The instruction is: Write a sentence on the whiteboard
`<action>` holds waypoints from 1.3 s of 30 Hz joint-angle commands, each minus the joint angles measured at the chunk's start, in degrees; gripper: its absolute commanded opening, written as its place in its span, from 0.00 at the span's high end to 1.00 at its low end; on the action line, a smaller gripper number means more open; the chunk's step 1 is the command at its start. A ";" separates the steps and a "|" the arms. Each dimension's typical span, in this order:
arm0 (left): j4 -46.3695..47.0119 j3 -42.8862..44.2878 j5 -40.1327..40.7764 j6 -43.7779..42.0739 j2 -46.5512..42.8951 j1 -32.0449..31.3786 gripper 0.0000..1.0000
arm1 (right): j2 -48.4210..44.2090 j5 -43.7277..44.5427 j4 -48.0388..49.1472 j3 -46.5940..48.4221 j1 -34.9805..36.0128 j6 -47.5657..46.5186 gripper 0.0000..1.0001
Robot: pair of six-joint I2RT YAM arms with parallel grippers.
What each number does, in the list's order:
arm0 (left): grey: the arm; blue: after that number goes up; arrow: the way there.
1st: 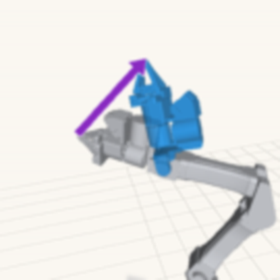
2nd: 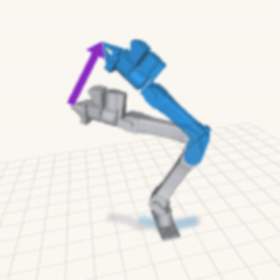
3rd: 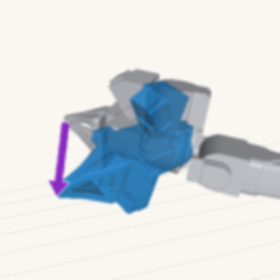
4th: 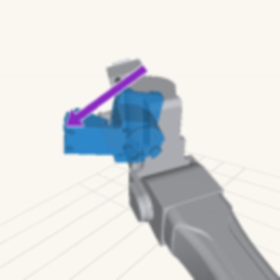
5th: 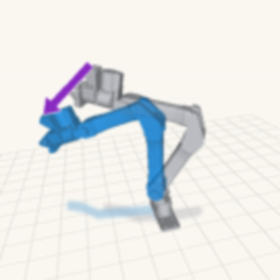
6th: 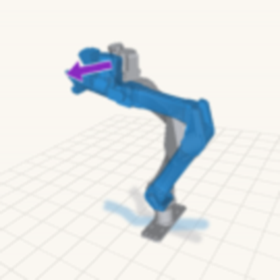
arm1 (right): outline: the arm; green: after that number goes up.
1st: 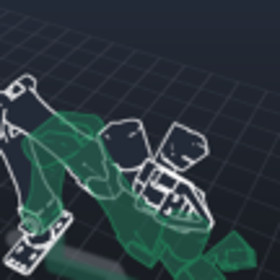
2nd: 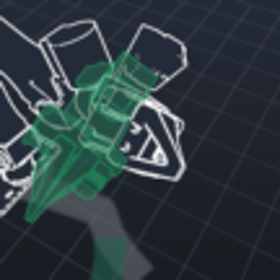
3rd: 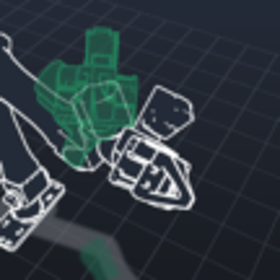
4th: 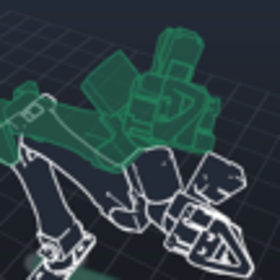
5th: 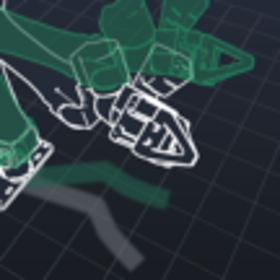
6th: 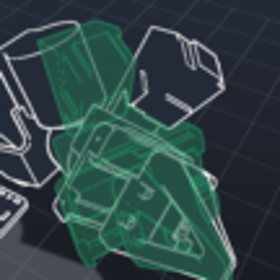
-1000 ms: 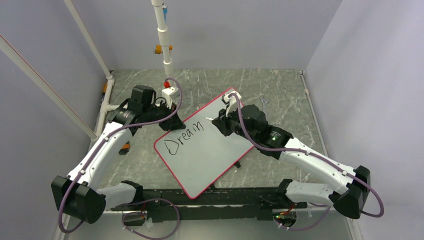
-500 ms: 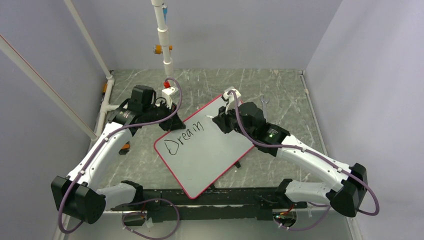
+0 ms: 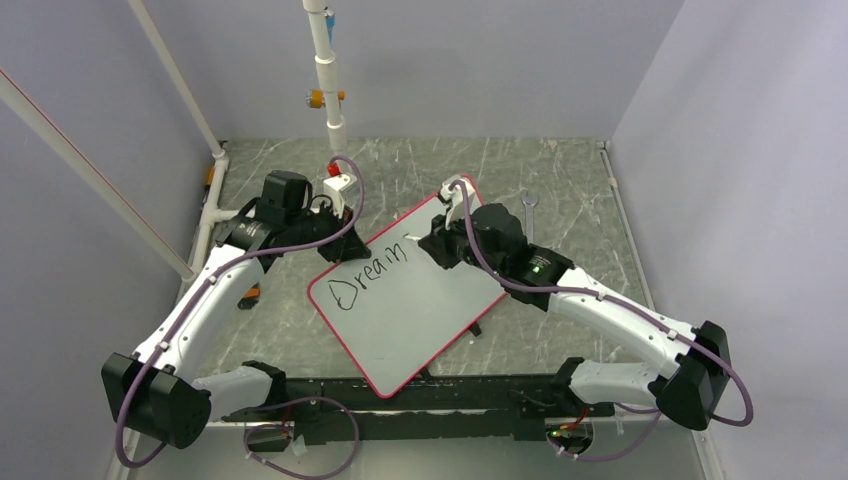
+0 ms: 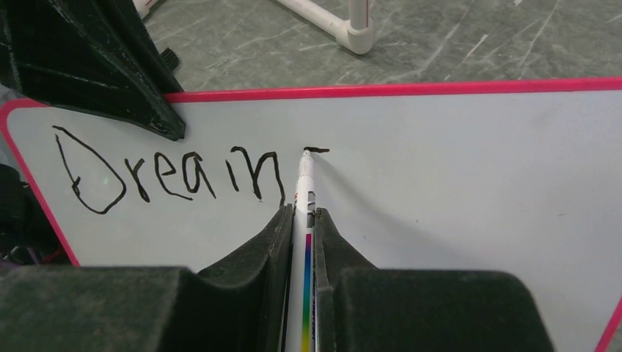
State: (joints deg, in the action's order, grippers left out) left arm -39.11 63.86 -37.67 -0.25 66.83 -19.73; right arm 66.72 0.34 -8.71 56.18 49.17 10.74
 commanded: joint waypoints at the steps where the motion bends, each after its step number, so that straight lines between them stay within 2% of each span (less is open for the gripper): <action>1: 2.44 -0.10 4.71 -5.29 -1.17 -0.22 1.00 | 0.58 -3.09 3.26 -0.10 -0.11 1.17 1.00; 11: 2.47 -0.06 4.88 -5.20 -1.39 -0.16 1.00 | -1.14 -2.89 2.38 -3.45 -0.12 2.07 1.00; 26: 2.72 -0.29 4.95 -5.11 -1.52 -0.40 1.00 | -2.36 4.97 -1.40 -3.86 -0.21 1.91 1.00; 32: 2.73 -0.27 5.04 -5.04 -1.61 -0.45 1.00 | -3.49 4.54 -2.59 -4.86 -0.18 2.00 1.00; 39: 2.52 -0.22 5.23 -5.20 -1.61 -0.48 1.00 | -5.27 -0.76 -1.38 -6.16 -0.21 1.50 1.00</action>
State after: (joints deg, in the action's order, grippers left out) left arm -39.22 63.55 -36.62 -0.23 66.78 -19.75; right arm 62.96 2.39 -10.52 50.59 49.17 12.62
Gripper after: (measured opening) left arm 0.080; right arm 0.152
